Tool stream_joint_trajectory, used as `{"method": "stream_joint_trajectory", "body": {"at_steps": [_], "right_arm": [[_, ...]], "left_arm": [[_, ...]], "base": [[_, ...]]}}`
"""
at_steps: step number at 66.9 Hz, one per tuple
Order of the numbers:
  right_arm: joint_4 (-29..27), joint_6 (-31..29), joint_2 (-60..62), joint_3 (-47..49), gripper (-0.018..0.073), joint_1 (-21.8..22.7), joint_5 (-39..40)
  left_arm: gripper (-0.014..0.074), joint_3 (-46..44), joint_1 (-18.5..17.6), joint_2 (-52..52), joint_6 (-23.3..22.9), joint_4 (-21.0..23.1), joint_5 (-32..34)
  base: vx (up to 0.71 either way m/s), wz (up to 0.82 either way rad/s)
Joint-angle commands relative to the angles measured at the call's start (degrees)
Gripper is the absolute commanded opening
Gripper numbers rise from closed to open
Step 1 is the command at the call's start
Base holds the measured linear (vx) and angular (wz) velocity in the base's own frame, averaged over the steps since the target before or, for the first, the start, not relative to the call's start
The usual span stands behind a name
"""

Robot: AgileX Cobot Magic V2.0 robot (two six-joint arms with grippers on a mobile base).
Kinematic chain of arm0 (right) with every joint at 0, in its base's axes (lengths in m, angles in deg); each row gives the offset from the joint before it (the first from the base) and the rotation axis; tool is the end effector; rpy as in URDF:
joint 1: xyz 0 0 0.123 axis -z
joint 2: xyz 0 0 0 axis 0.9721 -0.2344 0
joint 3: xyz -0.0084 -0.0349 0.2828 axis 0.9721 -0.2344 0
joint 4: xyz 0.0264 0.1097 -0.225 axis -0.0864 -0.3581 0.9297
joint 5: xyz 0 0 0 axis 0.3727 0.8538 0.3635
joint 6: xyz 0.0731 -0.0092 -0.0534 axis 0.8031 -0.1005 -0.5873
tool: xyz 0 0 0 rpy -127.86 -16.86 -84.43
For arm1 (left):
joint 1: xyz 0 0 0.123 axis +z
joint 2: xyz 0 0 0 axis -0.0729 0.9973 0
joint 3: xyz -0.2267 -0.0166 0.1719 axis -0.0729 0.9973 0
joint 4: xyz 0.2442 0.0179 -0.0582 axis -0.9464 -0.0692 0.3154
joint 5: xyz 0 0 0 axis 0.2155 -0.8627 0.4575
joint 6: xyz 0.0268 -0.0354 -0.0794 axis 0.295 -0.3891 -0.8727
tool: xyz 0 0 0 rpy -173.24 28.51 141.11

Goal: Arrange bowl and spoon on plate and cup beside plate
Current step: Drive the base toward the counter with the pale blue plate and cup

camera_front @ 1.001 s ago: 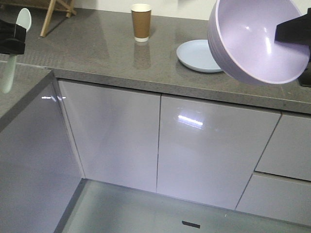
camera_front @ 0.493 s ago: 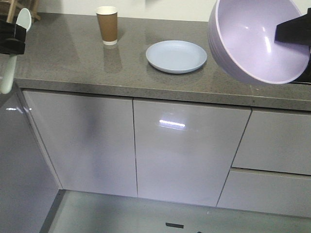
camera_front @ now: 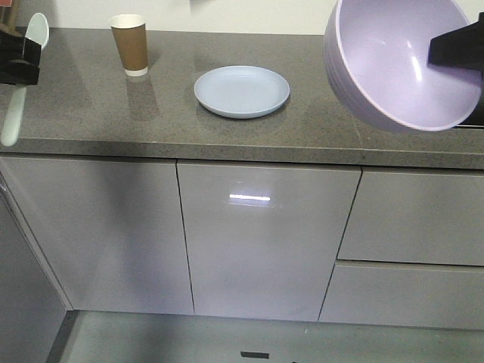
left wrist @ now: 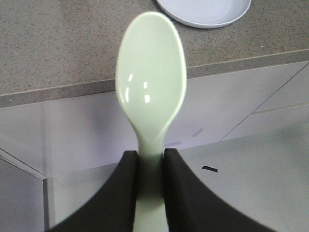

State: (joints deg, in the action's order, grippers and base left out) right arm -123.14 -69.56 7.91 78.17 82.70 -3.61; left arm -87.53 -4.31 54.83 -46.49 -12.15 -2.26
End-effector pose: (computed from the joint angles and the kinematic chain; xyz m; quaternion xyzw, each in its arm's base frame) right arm 0.2251 0.0279 0.4556 -0.1105 0.8404 0.2318 0.4772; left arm 0.3093 -0.0234 0.4288 0.0685 0.9154 -0.1086 0.3816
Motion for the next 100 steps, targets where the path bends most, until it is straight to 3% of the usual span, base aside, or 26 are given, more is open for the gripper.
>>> {"method": "stream_joint_trajectory", "body": {"at_steps": [1,100], "right_arm": [[-2.8,-0.6,1.2,1.7,-0.0006,0.3,2.7],[-2.8,-0.6,1.2,1.7,-0.0006,0.3,2.7]], "left_arm": [[-0.0006,-1.4,-0.1,-2.1,0.0,1.6,2.9],[-0.0006,-1.4,-0.1,-2.1,0.0,1.6,2.9]], "base": [[0.03,-0.10],[0.02,0.02]]}}
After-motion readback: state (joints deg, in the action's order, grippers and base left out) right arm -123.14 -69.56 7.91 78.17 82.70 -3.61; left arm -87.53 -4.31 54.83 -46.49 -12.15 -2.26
